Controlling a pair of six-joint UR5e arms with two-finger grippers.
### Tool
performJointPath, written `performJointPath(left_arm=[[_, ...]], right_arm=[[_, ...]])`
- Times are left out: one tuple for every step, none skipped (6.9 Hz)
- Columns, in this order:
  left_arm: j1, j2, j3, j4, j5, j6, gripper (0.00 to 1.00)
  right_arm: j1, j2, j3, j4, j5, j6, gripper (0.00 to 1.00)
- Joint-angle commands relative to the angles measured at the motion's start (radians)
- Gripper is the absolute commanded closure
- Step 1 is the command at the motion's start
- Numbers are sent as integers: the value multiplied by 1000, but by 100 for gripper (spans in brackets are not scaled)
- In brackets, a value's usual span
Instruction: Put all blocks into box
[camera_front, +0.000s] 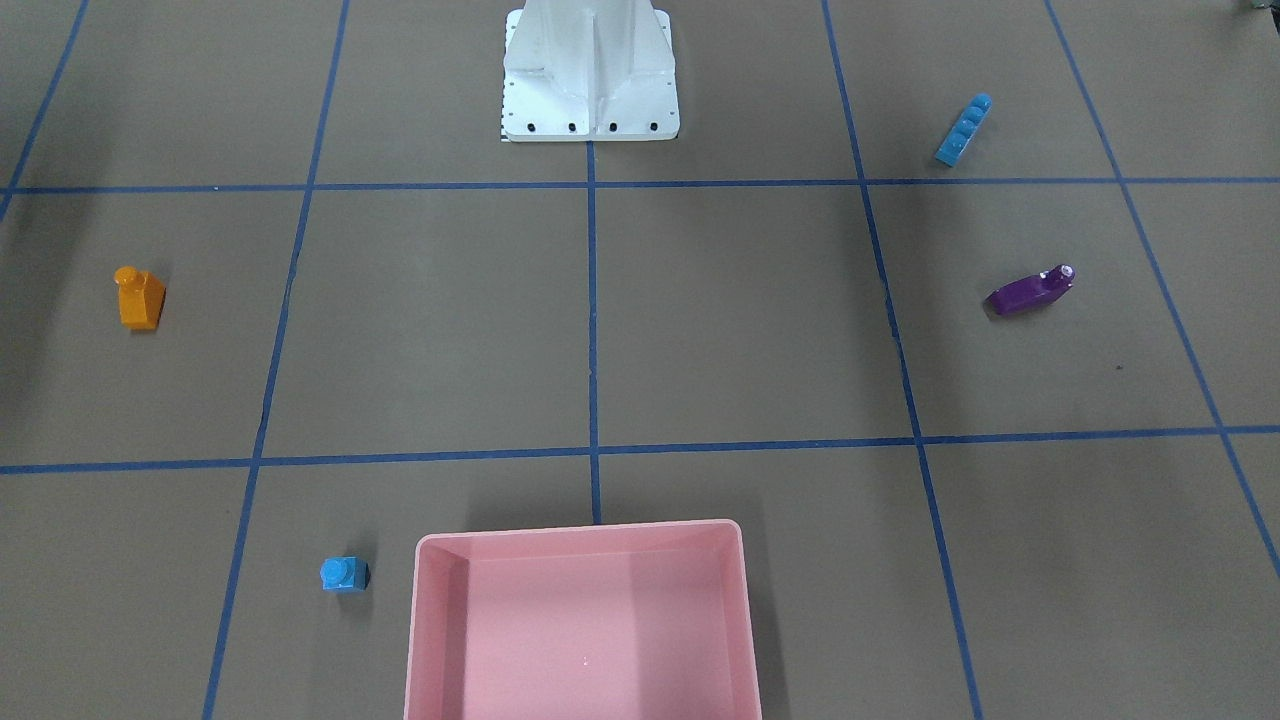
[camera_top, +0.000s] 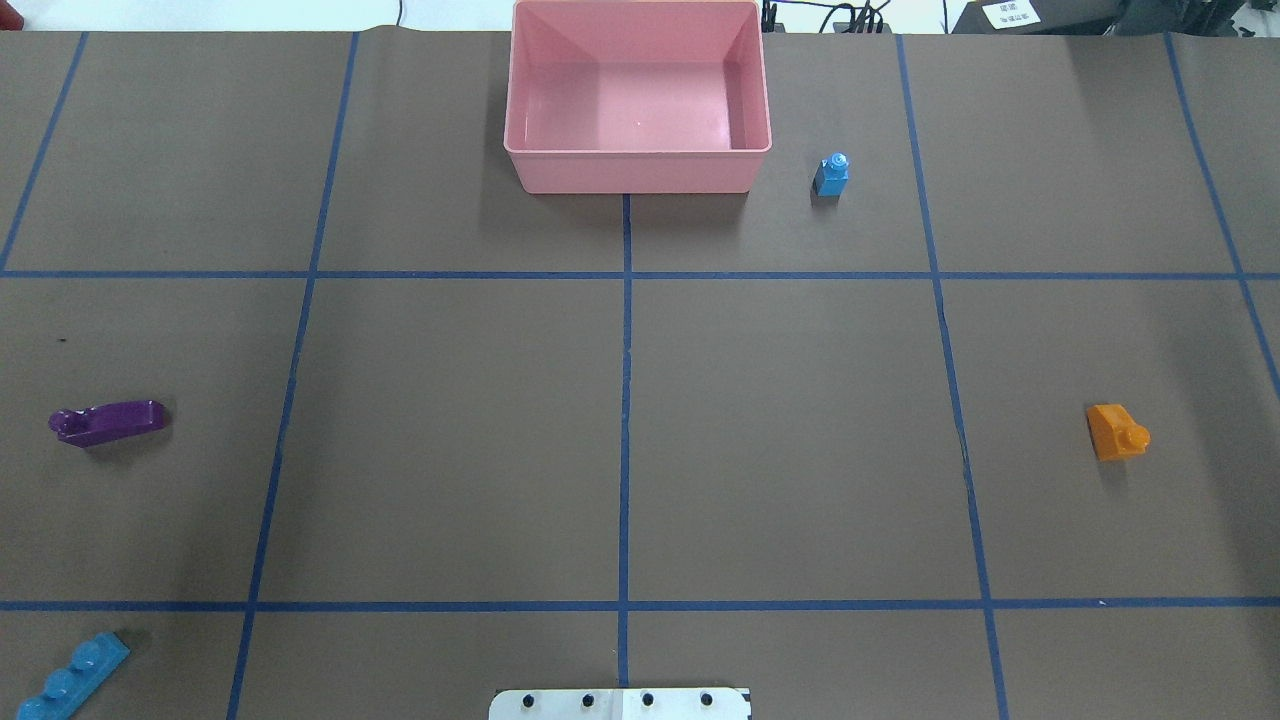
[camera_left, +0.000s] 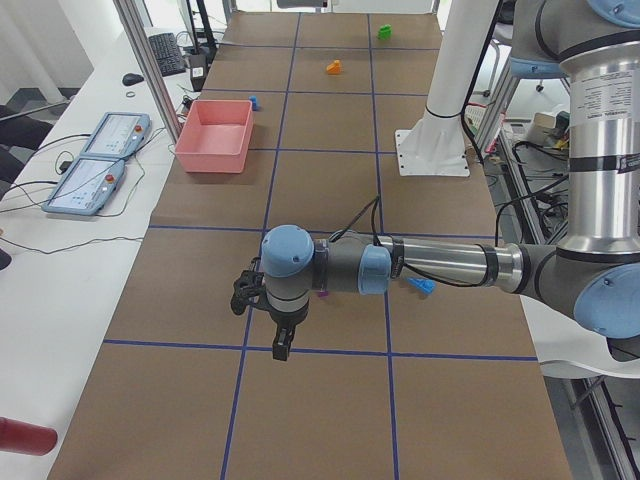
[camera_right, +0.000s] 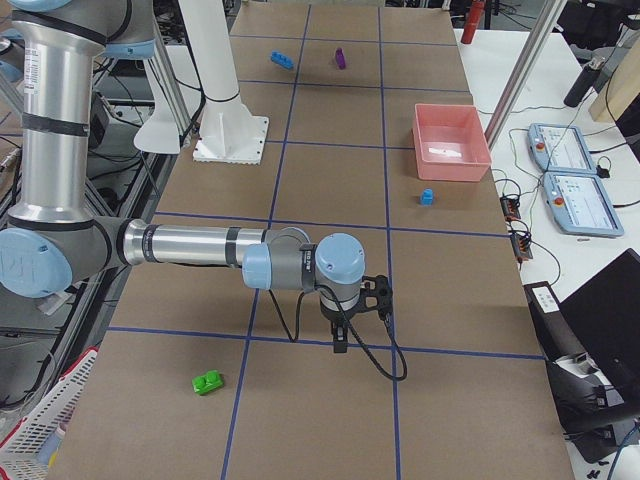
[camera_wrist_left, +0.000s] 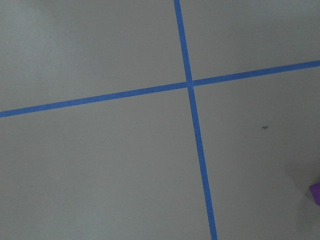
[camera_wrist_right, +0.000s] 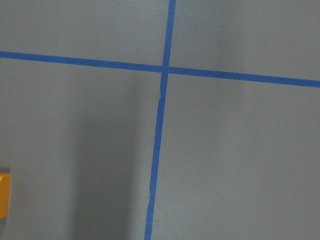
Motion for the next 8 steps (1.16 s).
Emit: performJointPath(left_arm=[[0, 0, 1, 0, 0, 0, 0], [-1, 0, 1, -3, 3, 2, 0], [0, 0, -8, 0, 4, 0, 0], [0, -2, -19, -2, 3, 0, 0], [6, -9, -59, 1, -5, 0, 0], [54, -8, -97, 0, -6, 0, 0], [77, -6, -113, -5, -8, 2, 0], [77, -2, -113, -11, -37, 2, 0]], right_arm=[[0, -2, 3, -1, 0, 0, 0], [0, 2, 18, -2, -3, 14, 0], [0, 5, 35, -1, -3, 16, 0], [-21, 10, 65, 4, -5, 16, 0], [-68, 9, 116, 42, -17, 14, 0], [-107, 18, 119, 67, -5, 22, 0], [-138, 82, 165, 64, 24, 136, 0], [-212, 94, 152, 65, 38, 296, 0]])
